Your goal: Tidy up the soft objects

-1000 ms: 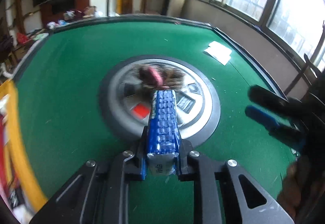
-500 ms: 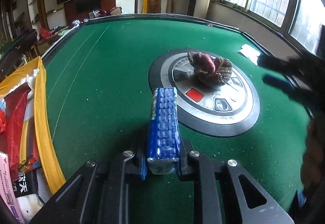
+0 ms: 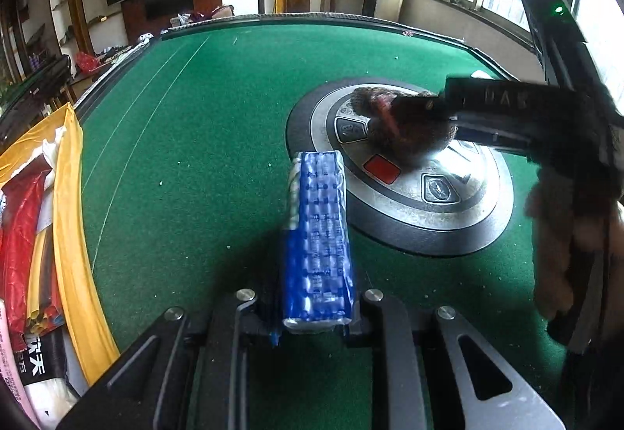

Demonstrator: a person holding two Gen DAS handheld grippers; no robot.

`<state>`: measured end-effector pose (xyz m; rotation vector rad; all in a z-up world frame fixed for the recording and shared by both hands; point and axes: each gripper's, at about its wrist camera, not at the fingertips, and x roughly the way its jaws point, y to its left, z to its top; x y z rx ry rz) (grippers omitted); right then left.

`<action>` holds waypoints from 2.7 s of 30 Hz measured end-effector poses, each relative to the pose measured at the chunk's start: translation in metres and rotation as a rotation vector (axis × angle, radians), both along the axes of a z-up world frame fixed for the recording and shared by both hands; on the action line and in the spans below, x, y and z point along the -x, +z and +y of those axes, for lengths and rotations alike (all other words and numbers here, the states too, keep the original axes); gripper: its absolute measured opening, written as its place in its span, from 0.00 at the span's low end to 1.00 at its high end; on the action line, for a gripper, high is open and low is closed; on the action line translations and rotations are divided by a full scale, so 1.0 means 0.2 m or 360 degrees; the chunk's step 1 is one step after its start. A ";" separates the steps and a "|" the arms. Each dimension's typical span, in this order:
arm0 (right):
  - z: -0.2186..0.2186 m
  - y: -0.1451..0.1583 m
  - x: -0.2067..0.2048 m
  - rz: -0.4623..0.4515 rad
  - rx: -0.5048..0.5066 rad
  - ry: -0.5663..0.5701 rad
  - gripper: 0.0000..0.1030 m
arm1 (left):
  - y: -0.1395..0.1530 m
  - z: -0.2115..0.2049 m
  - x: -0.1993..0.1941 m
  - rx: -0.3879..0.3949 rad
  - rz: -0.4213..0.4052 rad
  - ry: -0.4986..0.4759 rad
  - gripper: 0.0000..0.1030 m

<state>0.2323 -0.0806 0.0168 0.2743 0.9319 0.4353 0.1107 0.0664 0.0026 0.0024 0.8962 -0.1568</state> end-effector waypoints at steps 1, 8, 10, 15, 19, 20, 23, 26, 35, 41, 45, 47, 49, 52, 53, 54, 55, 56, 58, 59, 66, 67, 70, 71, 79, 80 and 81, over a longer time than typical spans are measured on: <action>0.03 0.02 0.03 -0.0019 0.0074 -0.0016 0.45 | 0.00 0.00 0.00 -0.0005 0.0000 -0.0002 0.19; 0.02 0.10 0.30 -0.0070 0.0139 -0.0103 0.44 | 0.01 0.00 0.01 -0.0020 -0.0018 0.0000 0.19; -0.01 0.12 0.39 -0.0099 0.0106 -0.0113 0.44 | 0.02 -0.01 0.02 -0.0032 -0.0034 0.0000 0.19; 0.01 0.18 0.55 -0.0227 0.0143 -0.0135 0.44 | 0.05 -0.03 0.07 -0.0098 -0.0128 0.0009 0.19; 0.08 0.21 0.61 -0.0305 0.0221 -0.0119 0.44 | 0.09 -0.04 0.10 -0.0153 -0.0212 0.0020 0.19; 0.09 0.21 0.61 -0.0310 0.0226 -0.0116 0.44 | 0.09 -0.04 0.10 -0.0167 -0.0223 0.0021 0.19; 0.12 0.21 0.62 -0.0317 0.0241 -0.0116 0.44 | 0.09 -0.05 0.11 -0.0177 -0.0241 0.0022 0.19; 0.10 0.21 0.62 -0.0312 0.0228 -0.0127 0.44 | 0.10 -0.06 0.12 -0.0193 -0.0253 0.0021 0.19; 0.09 0.21 0.62 -0.0316 0.0237 -0.0140 0.44 | 0.11 -0.09 0.13 -0.0234 -0.0293 0.0017 0.19; 0.10 0.21 0.63 -0.0316 0.0238 -0.0144 0.44 | 0.11 -0.11 0.15 -0.0254 -0.0317 0.0018 0.19; 0.10 0.21 0.63 -0.0318 0.0239 -0.0140 0.44 | 0.12 -0.11 0.16 -0.0264 -0.0332 0.0019 0.19; 0.10 0.21 0.63 -0.0317 0.0240 -0.0138 0.44 | 0.12 -0.12 0.17 -0.0272 -0.0343 0.0018 0.19; 0.10 0.21 0.63 -0.0318 0.0238 -0.0138 0.44 | 0.13 -0.12 0.17 -0.0278 -0.0352 0.0018 0.19; 0.09 0.21 0.63 -0.0323 0.0237 -0.0138 0.44 | 0.13 -0.12 0.18 -0.0282 -0.0362 0.0017 0.19; 0.09 0.22 0.63 -0.0323 0.0236 -0.0137 0.44 | 0.13 -0.13 0.18 -0.0288 -0.0366 0.0019 0.19; 0.09 0.22 0.63 -0.0322 0.0236 -0.0136 0.44 | 0.14 -0.13 0.18 -0.0293 -0.0370 0.0018 0.19; 0.09 0.22 0.63 -0.0324 0.0236 -0.0136 0.44 | 0.14 -0.13 0.18 -0.0294 -0.0373 0.0017 0.19; 0.09 0.22 0.63 -0.0325 0.0238 -0.0137 0.44 | 0.14 -0.13 0.18 -0.0296 -0.0378 0.0018 0.19; 0.09 0.22 0.63 -0.0326 0.0233 -0.0136 0.44 | 0.15 -0.13 0.18 -0.0303 -0.0387 0.0019 0.19; 0.09 0.22 0.63 -0.0327 0.0230 -0.0138 0.44 | 0.16 -0.13 0.18 -0.0309 -0.0395 0.0021 0.19; 0.08 0.23 0.63 -0.0331 0.0229 -0.0137 0.44 | 0.17 -0.13 0.19 -0.0320 -0.0420 0.0021 0.19; 0.08 0.23 0.63 -0.0331 0.0228 -0.0135 0.44 | 0.17 -0.14 0.19 -0.0323 -0.0422 0.0021 0.19; 0.09 0.22 0.63 -0.0332 0.0231 -0.0138 0.44 | 0.17 -0.15 0.20 -0.0329 -0.0427 0.0022 0.19; 0.08 0.23 0.63 -0.0331 0.0228 -0.0136 0.44 | 0.17 -0.15 0.20 -0.0333 -0.0430 0.0023 0.19; 0.08 0.24 0.63 -0.0345 0.0228 -0.0134 0.44 | 0.18 -0.15 0.20 -0.0337 -0.0448 0.0026 0.19; 0.08 0.24 0.63 -0.0346 0.0228 -0.0134 0.44 | 0.18 -0.15 0.21 -0.0339 -0.0450 0.0026 0.19; 0.08 0.24 0.63 -0.0344 0.0227 -0.0134 0.44 | 0.18 -0.16 0.20 -0.0341 -0.0451 0.0026 0.19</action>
